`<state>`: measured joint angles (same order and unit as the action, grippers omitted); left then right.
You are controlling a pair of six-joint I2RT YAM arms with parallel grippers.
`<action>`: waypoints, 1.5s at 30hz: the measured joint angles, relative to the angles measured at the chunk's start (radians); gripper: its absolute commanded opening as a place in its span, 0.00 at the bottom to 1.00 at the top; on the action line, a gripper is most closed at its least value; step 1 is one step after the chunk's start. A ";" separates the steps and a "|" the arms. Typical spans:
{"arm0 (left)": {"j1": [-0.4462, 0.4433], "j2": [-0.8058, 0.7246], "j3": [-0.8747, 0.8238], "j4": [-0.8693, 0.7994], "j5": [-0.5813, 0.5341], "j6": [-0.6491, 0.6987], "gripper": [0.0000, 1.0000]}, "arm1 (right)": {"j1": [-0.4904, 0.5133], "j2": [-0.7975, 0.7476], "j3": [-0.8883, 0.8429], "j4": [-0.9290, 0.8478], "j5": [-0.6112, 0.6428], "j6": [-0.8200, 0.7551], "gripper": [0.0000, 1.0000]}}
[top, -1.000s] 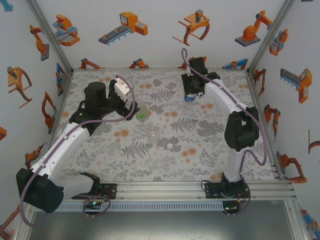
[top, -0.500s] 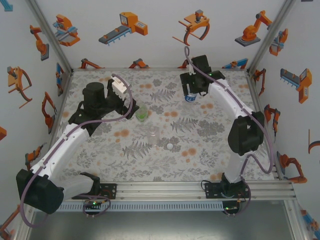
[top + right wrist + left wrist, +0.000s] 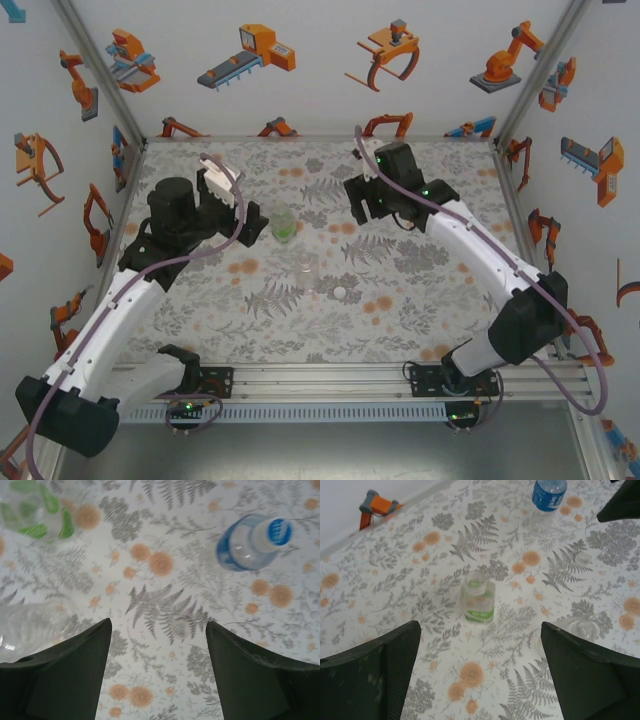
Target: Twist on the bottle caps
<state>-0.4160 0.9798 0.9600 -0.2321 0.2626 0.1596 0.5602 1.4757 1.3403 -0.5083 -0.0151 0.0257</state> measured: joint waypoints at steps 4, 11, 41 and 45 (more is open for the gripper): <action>0.000 -0.078 -0.074 -0.031 0.000 -0.001 0.97 | 0.050 -0.085 -0.139 0.092 -0.058 0.047 0.66; 0.003 -0.198 -0.206 -0.023 0.033 0.007 0.97 | 0.157 -0.215 -0.367 0.341 -0.158 0.109 0.67; 0.004 -0.235 -0.223 -0.020 -0.017 0.006 0.97 | 0.329 0.059 -0.582 0.953 -0.209 0.042 0.70; 0.004 -0.233 -0.223 -0.021 -0.024 -0.002 0.97 | 0.329 0.088 -0.582 0.974 -0.213 0.045 0.63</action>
<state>-0.4118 0.7467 0.7368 -0.2531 0.2382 0.1581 0.8890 1.5635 0.7582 0.4660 -0.2283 0.0704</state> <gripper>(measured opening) 0.967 0.661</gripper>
